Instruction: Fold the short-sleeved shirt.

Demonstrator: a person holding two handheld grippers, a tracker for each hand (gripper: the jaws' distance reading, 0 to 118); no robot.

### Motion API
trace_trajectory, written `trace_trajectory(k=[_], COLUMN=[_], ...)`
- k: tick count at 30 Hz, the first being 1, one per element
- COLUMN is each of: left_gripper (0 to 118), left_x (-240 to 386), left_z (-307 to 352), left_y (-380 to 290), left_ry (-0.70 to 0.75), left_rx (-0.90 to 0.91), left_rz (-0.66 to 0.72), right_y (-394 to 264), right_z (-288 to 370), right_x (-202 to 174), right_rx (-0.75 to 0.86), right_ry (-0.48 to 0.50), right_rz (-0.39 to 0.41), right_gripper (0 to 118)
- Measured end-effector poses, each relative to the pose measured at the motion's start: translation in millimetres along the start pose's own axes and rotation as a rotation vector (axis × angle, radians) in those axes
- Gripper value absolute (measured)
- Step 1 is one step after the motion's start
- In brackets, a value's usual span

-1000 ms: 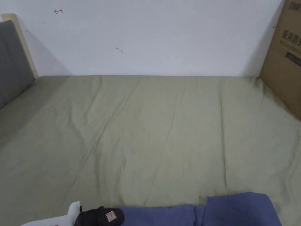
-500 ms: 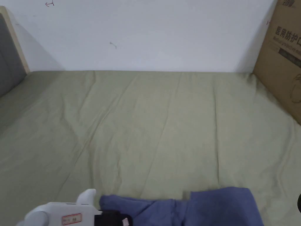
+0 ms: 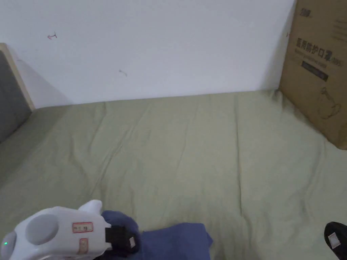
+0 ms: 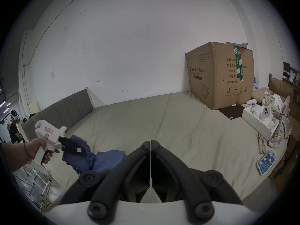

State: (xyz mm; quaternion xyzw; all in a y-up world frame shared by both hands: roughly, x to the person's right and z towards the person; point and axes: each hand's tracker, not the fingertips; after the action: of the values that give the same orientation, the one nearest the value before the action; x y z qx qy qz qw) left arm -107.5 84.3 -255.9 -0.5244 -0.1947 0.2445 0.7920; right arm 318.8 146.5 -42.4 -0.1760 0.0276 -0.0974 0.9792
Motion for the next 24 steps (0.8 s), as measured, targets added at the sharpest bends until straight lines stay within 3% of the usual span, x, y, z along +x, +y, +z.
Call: trace_trajectory(k=[2,3,4,5,6,7,8,12,16,17,18,19,20,24], left_gripper=[10,18,37,76,103,117,118,117,112,95,67,29,3,4], left_x=[19.4,31.9,37.0,39.8,39.6,40.8,40.2,35.5,30.1,33.6,40.1,43.9,51.7,76.8], left_z=[-29.8,-49.3,-61.7,-75.6,-85.9,-94.0,-96.2,-63.0,-15.2,-8.0,-6.6,-12.0,-18.6,-70.7], left_y=[-0.7,-1.7,-2.0,-1.7,-0.3,-1.9,-3.6,-6.1,-14.3,-17.7,-21.1,-26.0,-29.8,-39.1], left_ry=[-0.027,-0.027,-0.043,-0.064,-0.071,-0.077,-0.089,-0.204,-0.185,-0.147,-0.104,-0.057,-0.007,-0.085], left_rx=[-0.054,-0.062,-0.070,-0.082,-0.078,-0.088,-0.087,0.002,0.156,0.184,0.196,0.184,0.171,0.045], left_rz=[-0.039,-0.051,-0.060,-0.051,-0.058,-0.027,0.002,0.048,-0.090,-0.149,-0.211,-0.269,-0.332,-0.396], right_y=[1.0,1.4,1.2,0.7,-0.2,-0.8,-1.5,-4.9,-7.4,-7.8,-8.0,-8.0,-8.2,-8.0], right_z=[5.2,8.0,9.4,11.1,12.2,13.0,13.5,13.0,4.9,3.8,3.6,3.5,3.6,4.6], right_x=[6.0,10.1,13.1,16.7,19.6,22.1,24.5,30.5,29.2,27.8,26.6,25.8,24.5,25.4], right_rx=[-0.001,-0.003,-0.006,-0.010,-0.013,-0.016,-0.018,-0.016,-0.027,-0.027,-0.023,-0.020,-0.014,-0.010], right_ry=[-0.017,-0.024,-0.029,-0.039,-0.050,-0.058,-0.063,-0.068,-0.056,-0.052,-0.049,-0.048,-0.048,-0.046], right_rz=[0.010,0.010,0.007,0.003,-0.002,-0.008,-0.015,-0.043,-0.057,-0.058,-0.057,-0.056,-0.052,-0.050], right_gripper=[0,0,0,0,0,0,0,0,0,0,0,0,0,0])
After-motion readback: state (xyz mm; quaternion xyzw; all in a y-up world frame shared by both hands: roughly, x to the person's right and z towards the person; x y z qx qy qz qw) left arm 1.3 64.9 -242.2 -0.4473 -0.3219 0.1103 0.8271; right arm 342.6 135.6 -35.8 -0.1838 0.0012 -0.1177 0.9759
